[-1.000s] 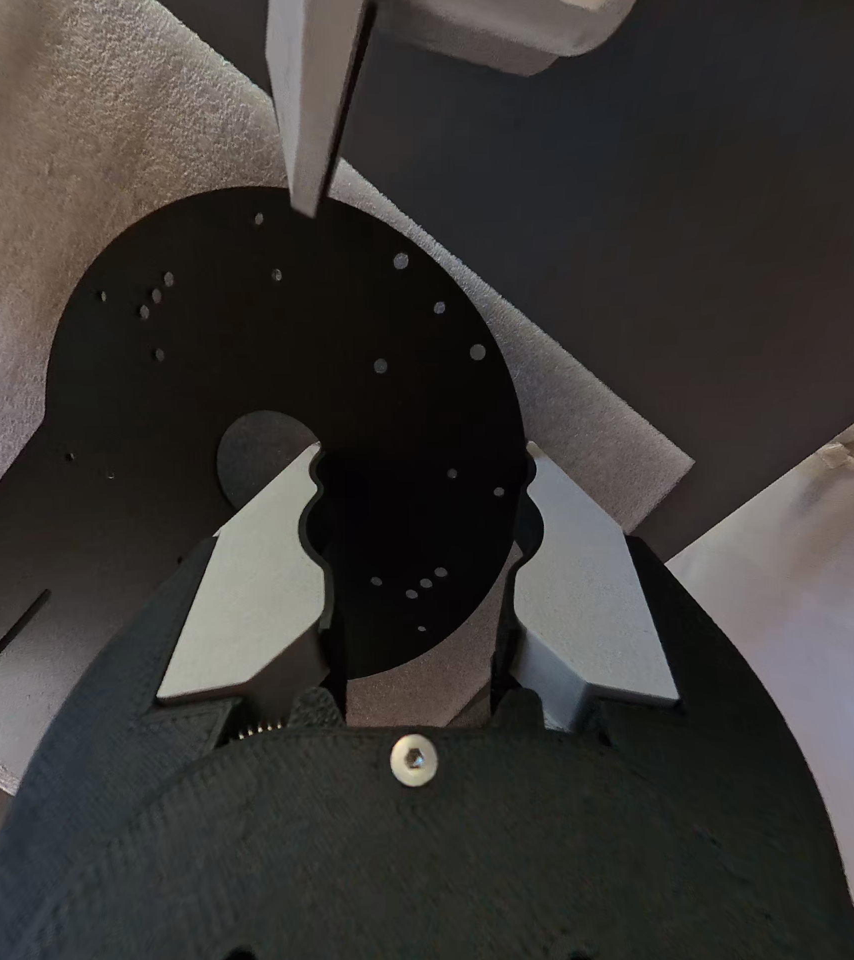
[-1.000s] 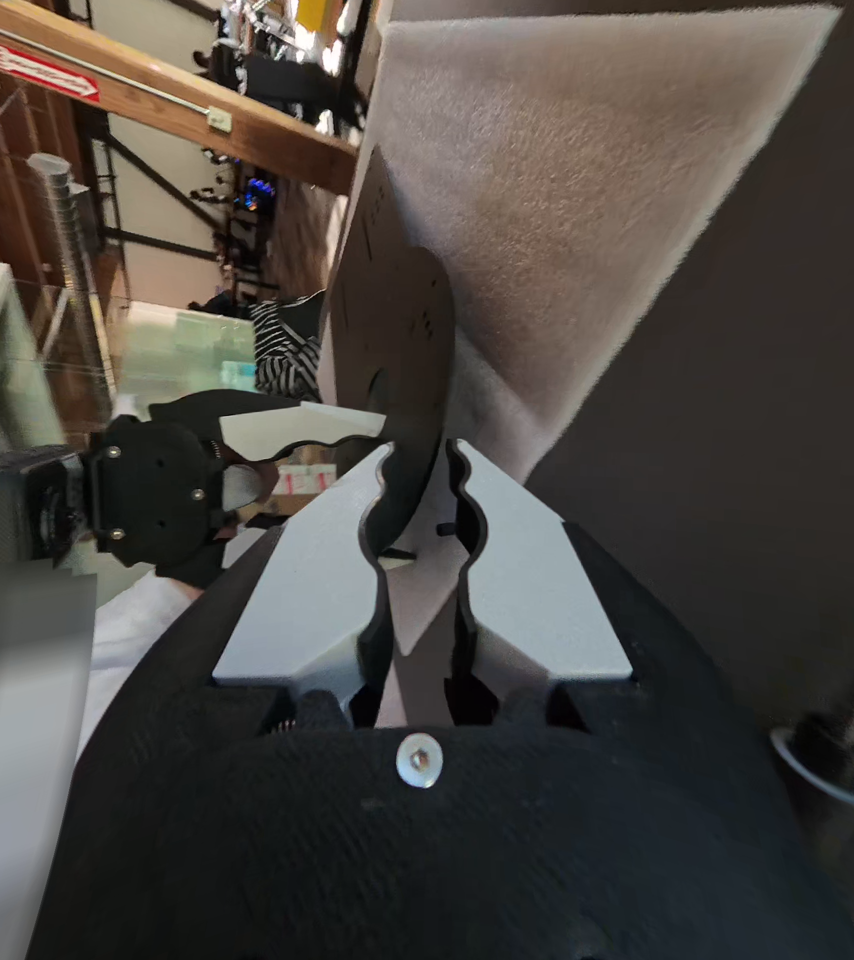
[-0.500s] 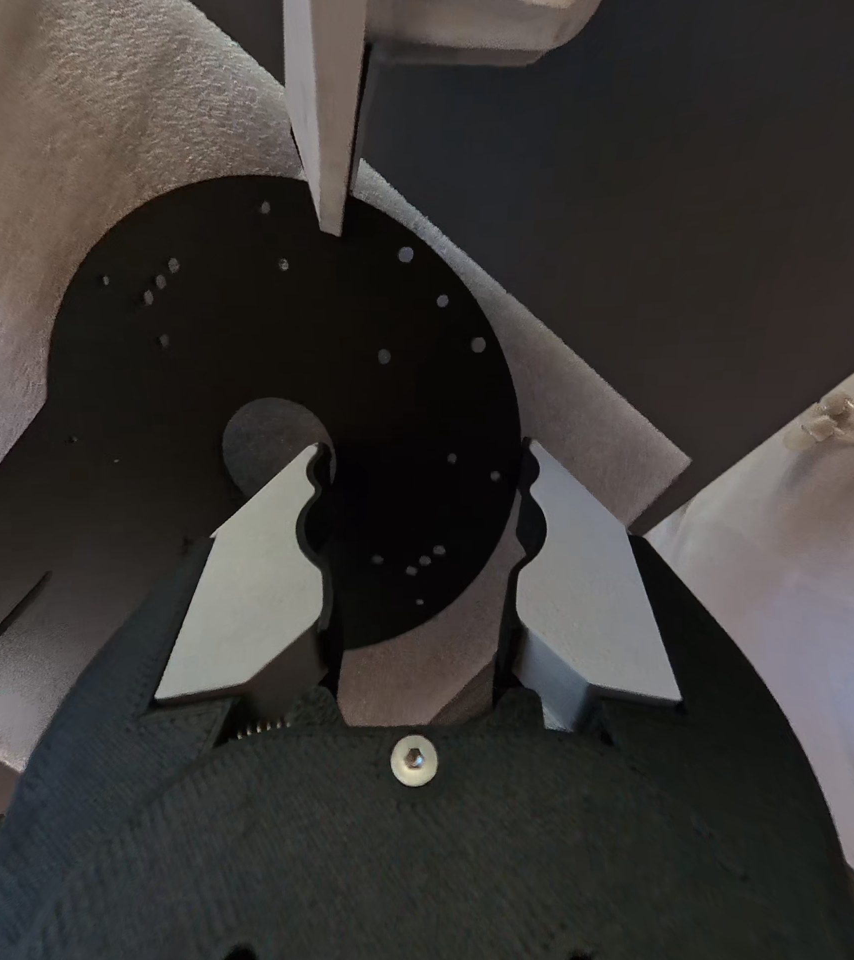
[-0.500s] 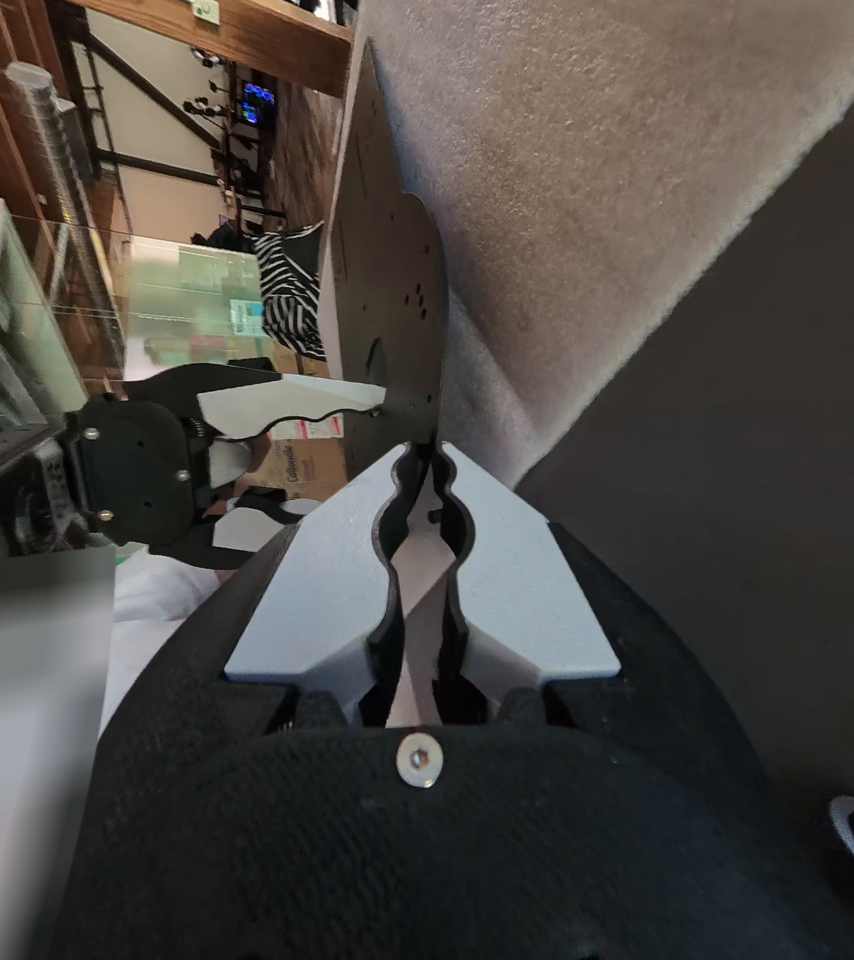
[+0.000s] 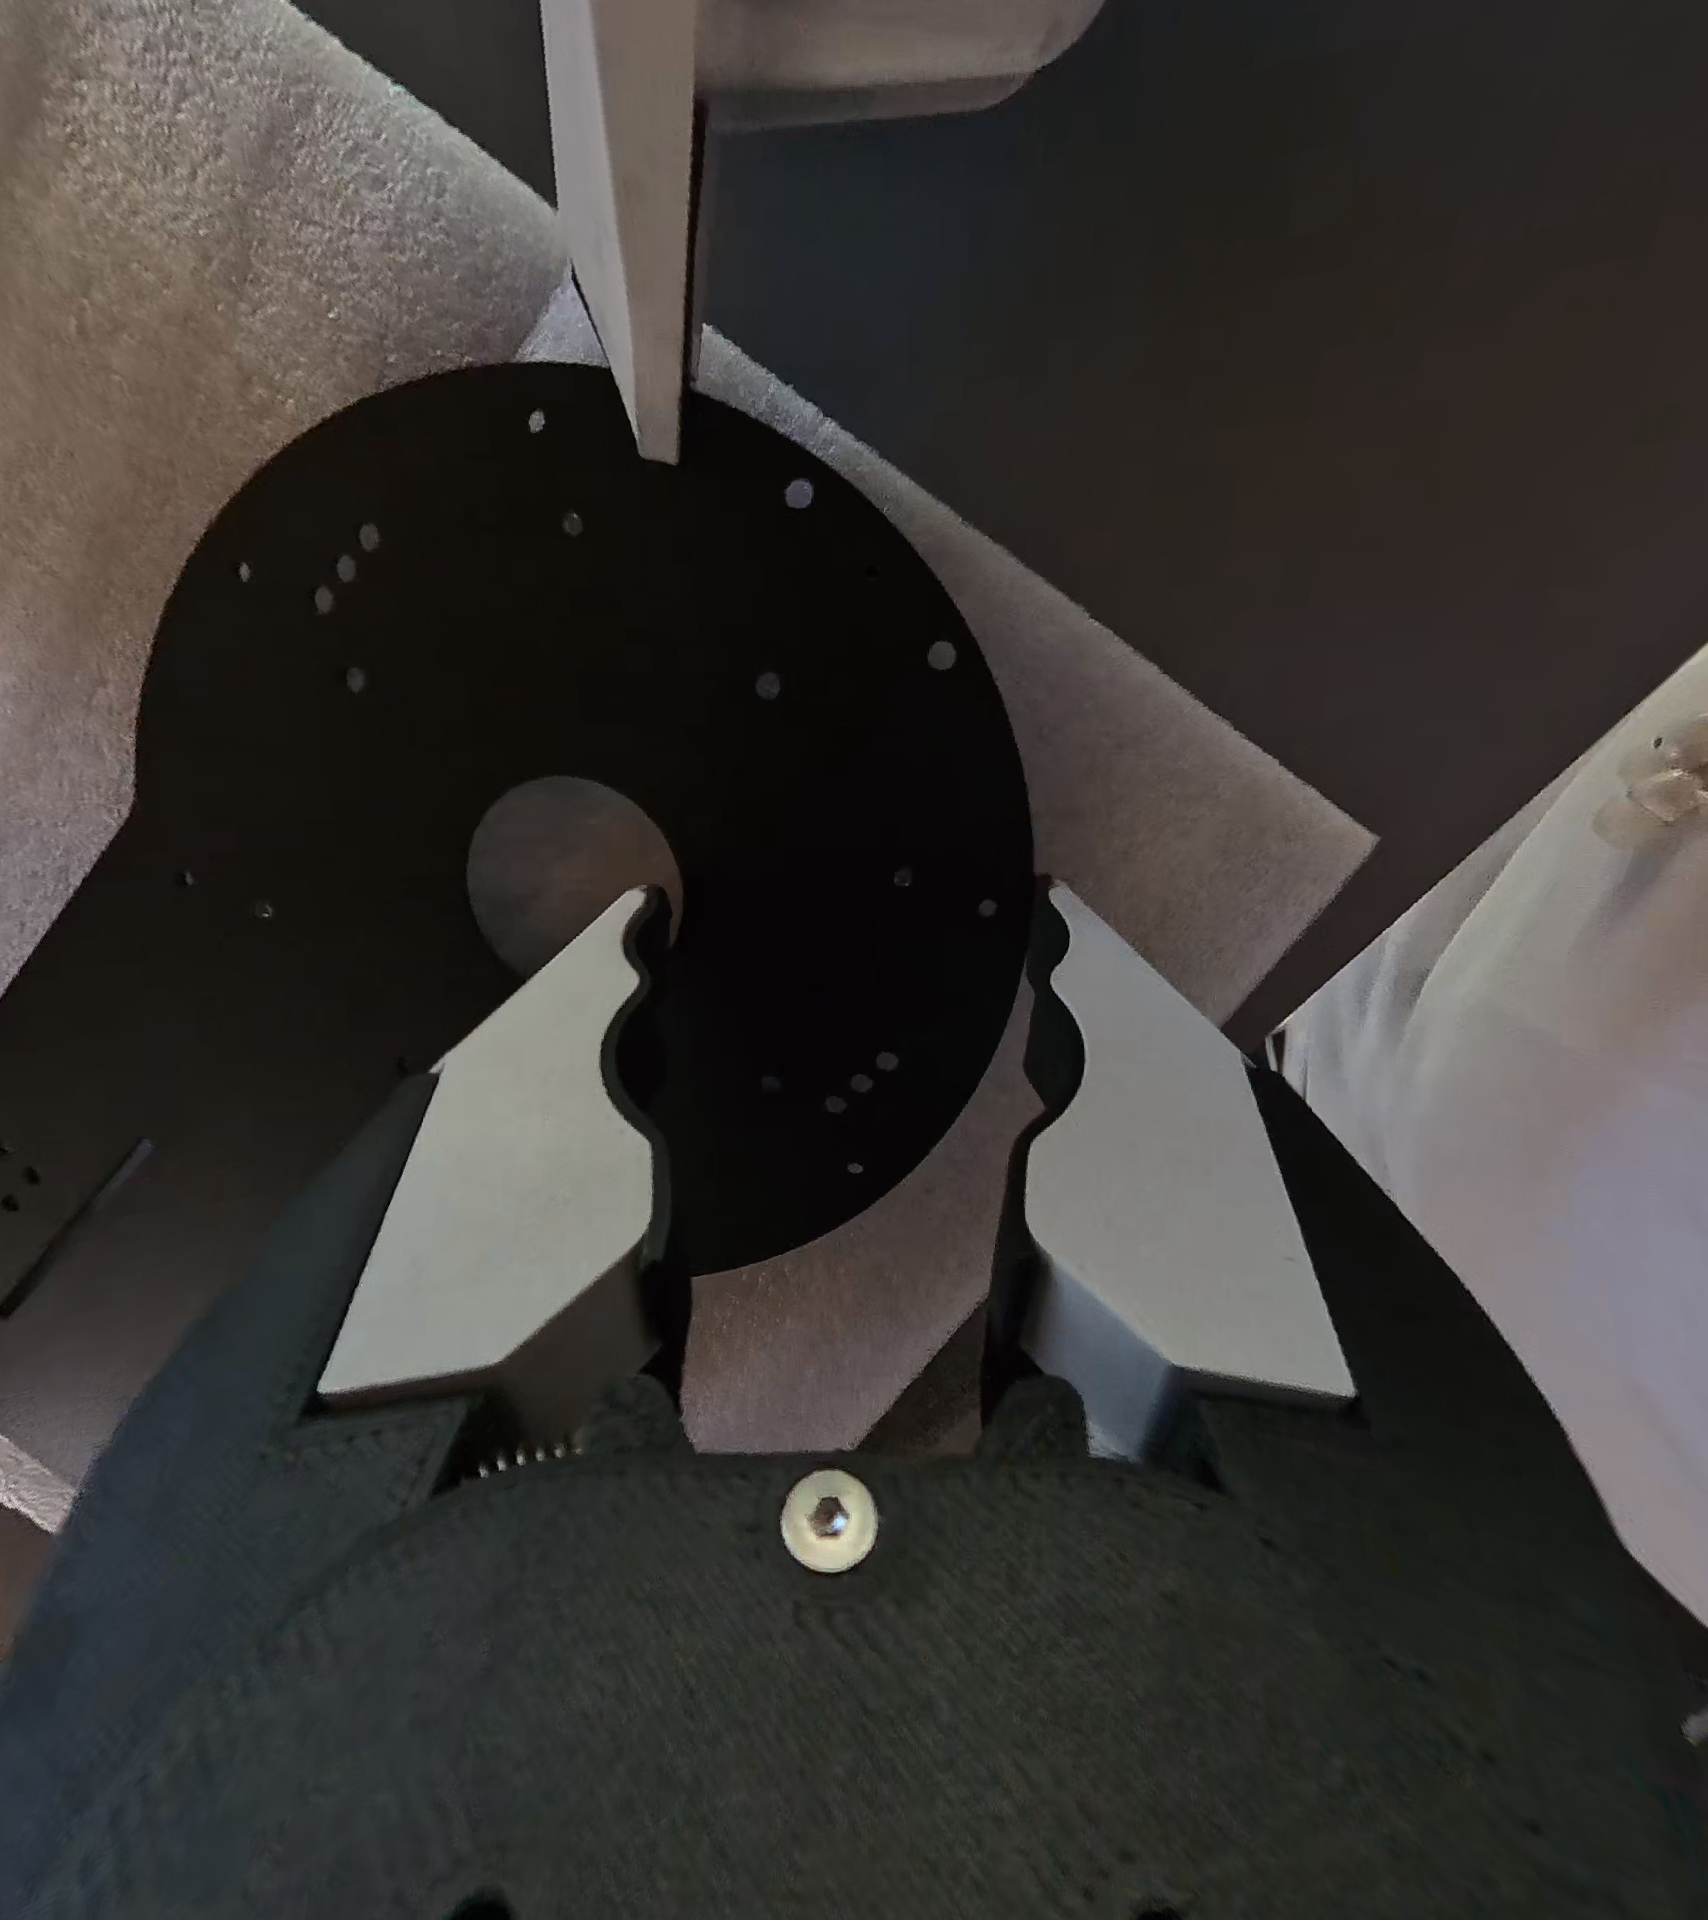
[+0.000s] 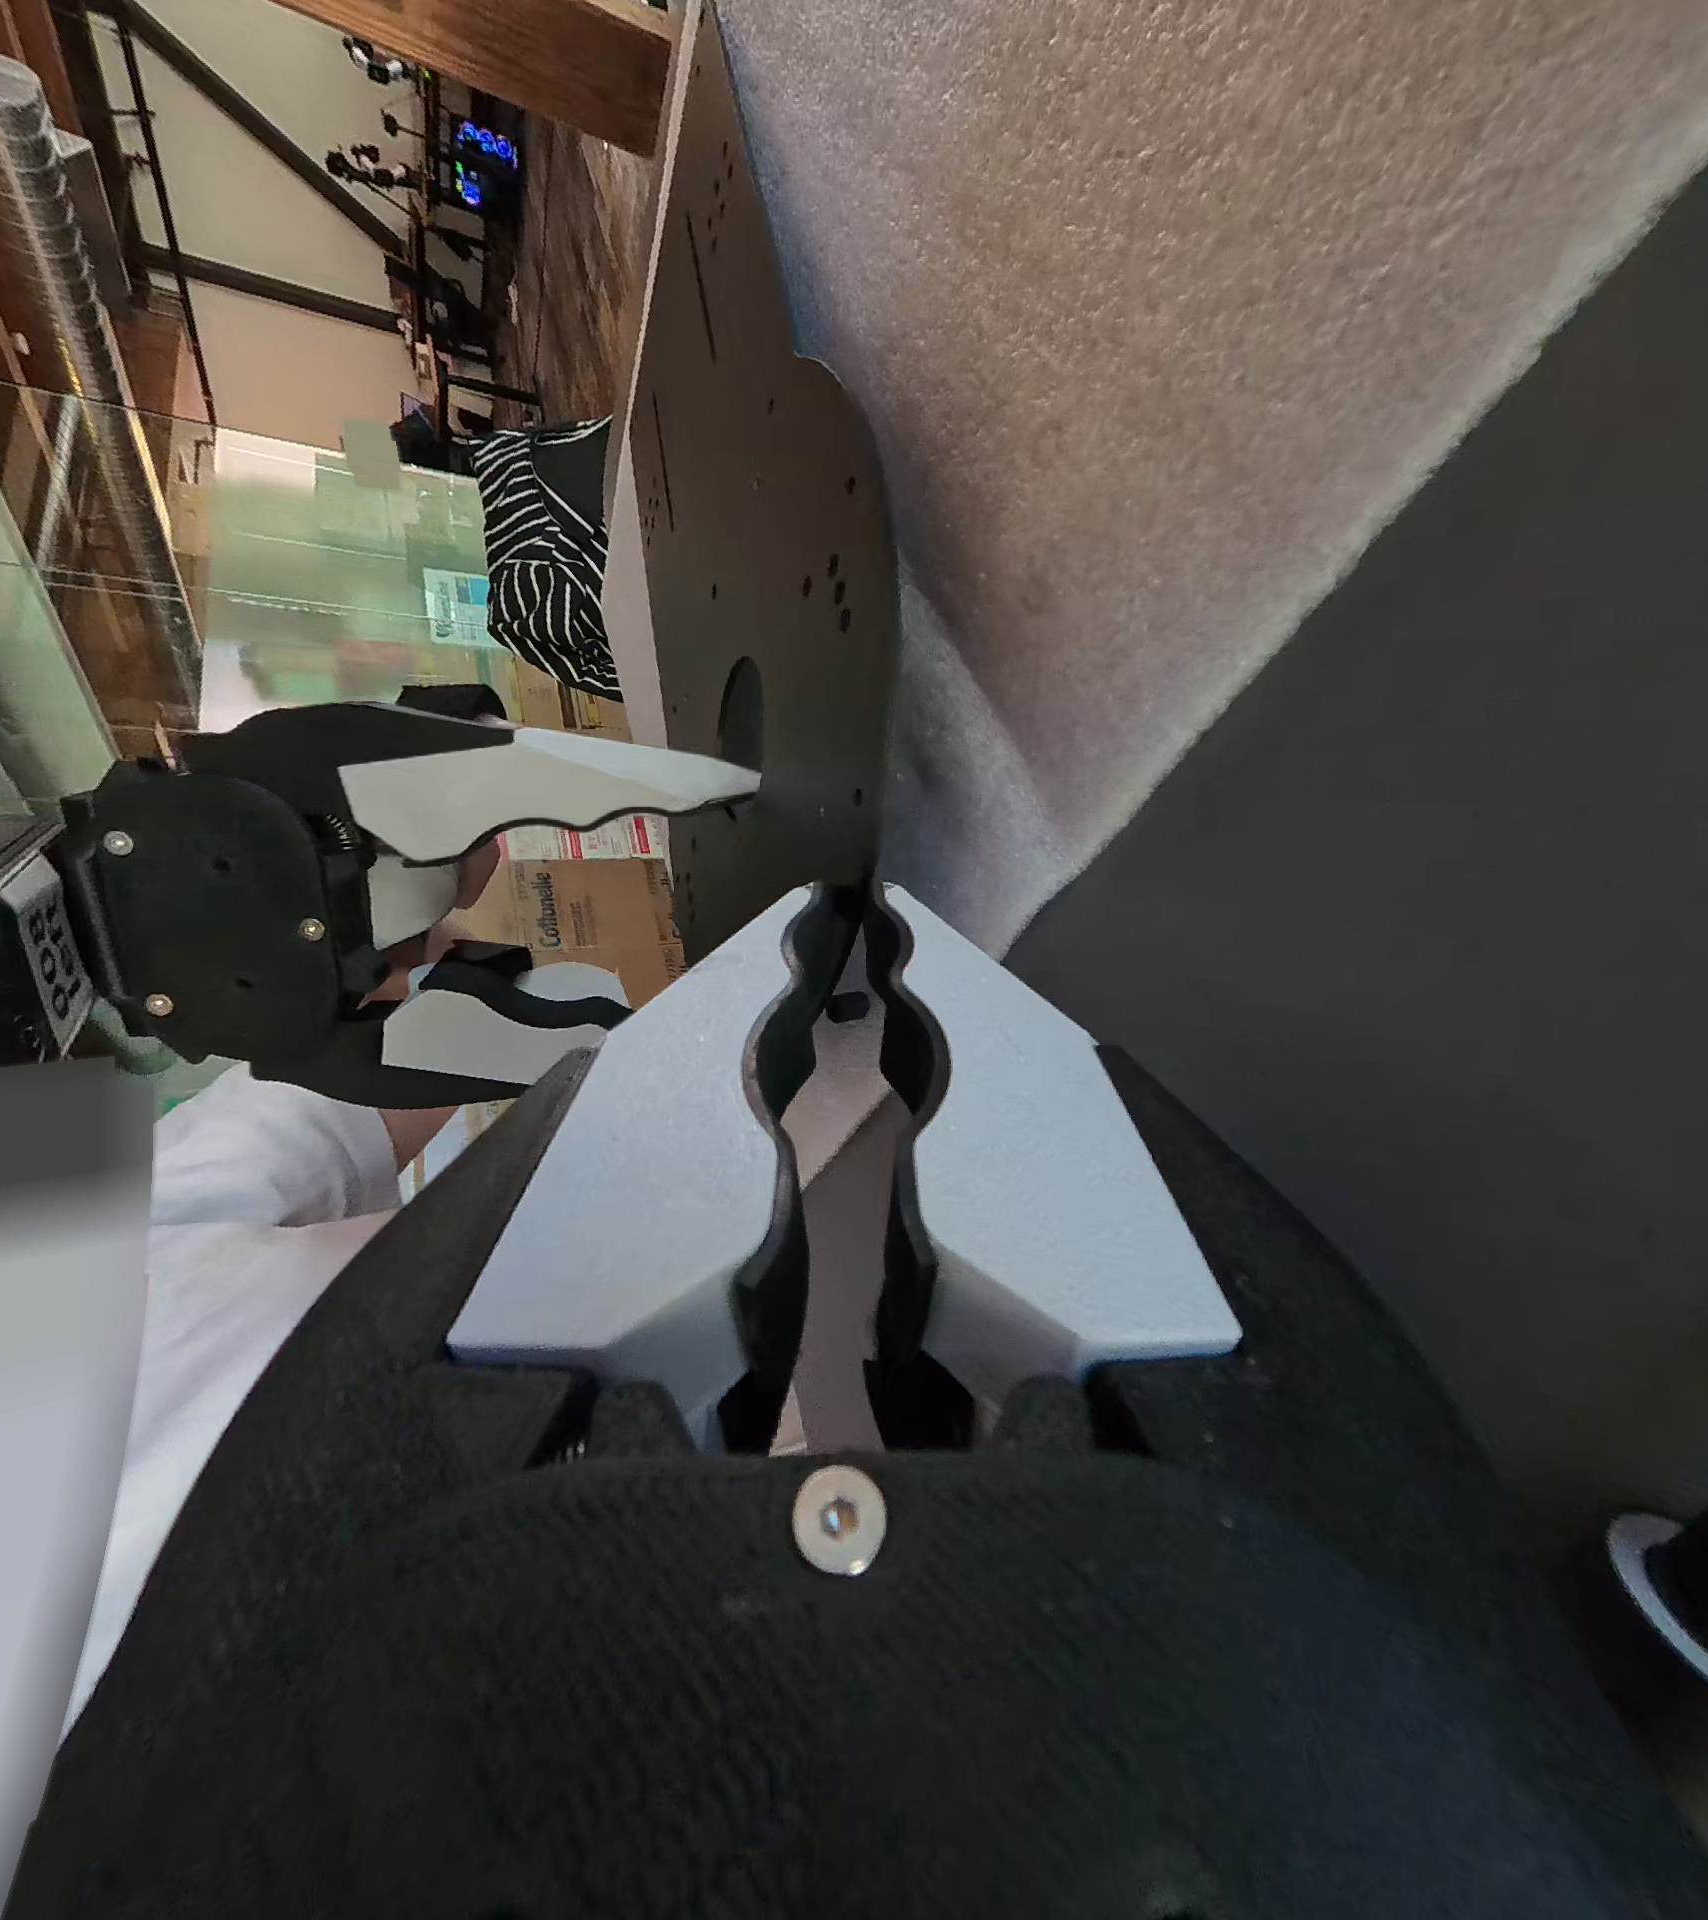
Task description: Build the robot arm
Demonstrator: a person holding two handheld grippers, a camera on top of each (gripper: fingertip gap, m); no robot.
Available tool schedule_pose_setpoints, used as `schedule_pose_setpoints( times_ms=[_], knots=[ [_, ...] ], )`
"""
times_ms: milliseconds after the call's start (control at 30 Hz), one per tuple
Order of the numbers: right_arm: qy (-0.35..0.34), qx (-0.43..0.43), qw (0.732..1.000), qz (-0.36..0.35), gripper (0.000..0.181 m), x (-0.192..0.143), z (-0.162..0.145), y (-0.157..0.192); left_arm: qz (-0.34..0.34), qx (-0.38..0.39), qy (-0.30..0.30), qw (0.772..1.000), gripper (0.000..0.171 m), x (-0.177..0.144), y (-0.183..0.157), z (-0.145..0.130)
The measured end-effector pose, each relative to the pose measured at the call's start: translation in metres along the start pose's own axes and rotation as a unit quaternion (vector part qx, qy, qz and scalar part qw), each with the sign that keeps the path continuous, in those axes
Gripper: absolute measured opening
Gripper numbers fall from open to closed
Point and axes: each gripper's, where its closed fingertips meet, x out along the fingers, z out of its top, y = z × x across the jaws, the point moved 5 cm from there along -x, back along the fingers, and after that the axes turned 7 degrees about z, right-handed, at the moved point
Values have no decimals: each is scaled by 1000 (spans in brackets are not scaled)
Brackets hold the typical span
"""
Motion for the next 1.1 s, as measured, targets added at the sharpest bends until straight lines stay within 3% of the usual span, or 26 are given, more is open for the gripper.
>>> schedule_pose_setpoints(
  times_ms=[467,867,1100],
  knots=[
    [-11,-28,999,-31,5,-4,-4,-8,-36,32,-5,999,69,3,-2,4],
    [28,-130,988,-81,9,-5,-6,-4,-30,34,-18,999,69,4,-3,4],
    [-5,-187,974,-128,20,-17,-3,3,-25,26,-28,999,69,3,-4,3]
  ],
)
